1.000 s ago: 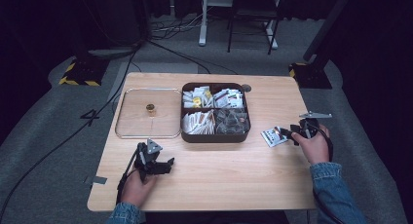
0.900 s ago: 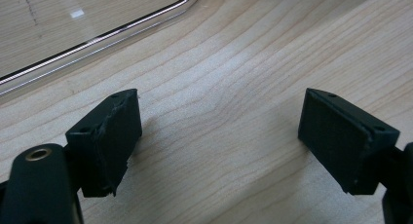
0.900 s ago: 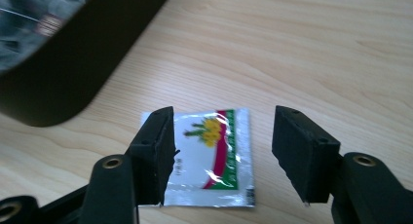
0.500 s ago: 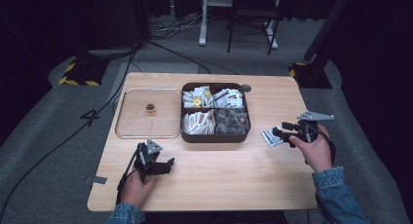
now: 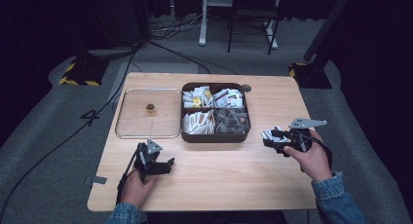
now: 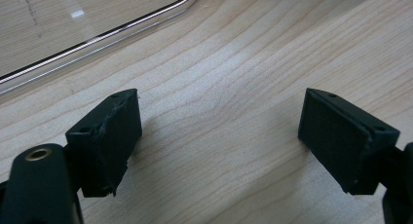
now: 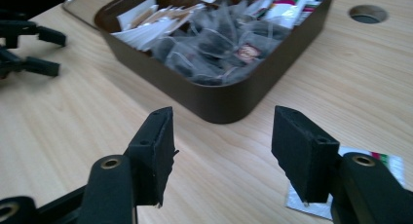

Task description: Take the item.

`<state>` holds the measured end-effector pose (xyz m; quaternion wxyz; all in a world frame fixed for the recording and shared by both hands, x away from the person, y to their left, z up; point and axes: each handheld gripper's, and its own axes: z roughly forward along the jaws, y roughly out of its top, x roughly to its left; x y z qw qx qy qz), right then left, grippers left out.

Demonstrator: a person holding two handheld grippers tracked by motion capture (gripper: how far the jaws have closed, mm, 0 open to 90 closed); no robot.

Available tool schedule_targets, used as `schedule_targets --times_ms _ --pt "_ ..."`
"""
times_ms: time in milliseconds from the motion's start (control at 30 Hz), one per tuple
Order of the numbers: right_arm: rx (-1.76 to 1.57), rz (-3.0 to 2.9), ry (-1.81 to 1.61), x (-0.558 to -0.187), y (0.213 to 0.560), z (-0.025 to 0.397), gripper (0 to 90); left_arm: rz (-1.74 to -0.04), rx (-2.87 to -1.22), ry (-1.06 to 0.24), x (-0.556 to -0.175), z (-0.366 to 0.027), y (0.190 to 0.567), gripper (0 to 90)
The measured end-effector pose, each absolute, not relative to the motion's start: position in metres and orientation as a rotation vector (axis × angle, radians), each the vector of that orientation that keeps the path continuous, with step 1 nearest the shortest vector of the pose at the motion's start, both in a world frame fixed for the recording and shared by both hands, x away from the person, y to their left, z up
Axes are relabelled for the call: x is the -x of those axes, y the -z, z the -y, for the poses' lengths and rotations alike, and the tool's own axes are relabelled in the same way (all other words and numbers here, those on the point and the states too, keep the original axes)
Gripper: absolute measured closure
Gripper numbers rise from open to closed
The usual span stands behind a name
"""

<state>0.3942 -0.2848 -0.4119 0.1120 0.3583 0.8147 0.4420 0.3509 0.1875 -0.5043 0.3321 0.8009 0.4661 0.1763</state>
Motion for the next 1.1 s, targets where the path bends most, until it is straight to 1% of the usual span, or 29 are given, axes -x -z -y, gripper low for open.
schedule_targets --times_ms 233,633,1100 --pt "-0.986 -2.442 -1.346 -0.382 0.417 0.275 42.2 -1.213 -2.095 -0.462 -0.351 -0.188 0.504 16.4" --pt "-0.883 -2.562 -1.306 -0.371 0.448 0.246 41.4 -1.214 -2.094 -0.459 -0.351 -0.188 0.504 16.4" --pt "-0.73 -2.687 -1.181 -0.365 0.479 0.218 35.7 -1.214 -2.093 -0.459 -0.351 -0.188 0.504 16.4"
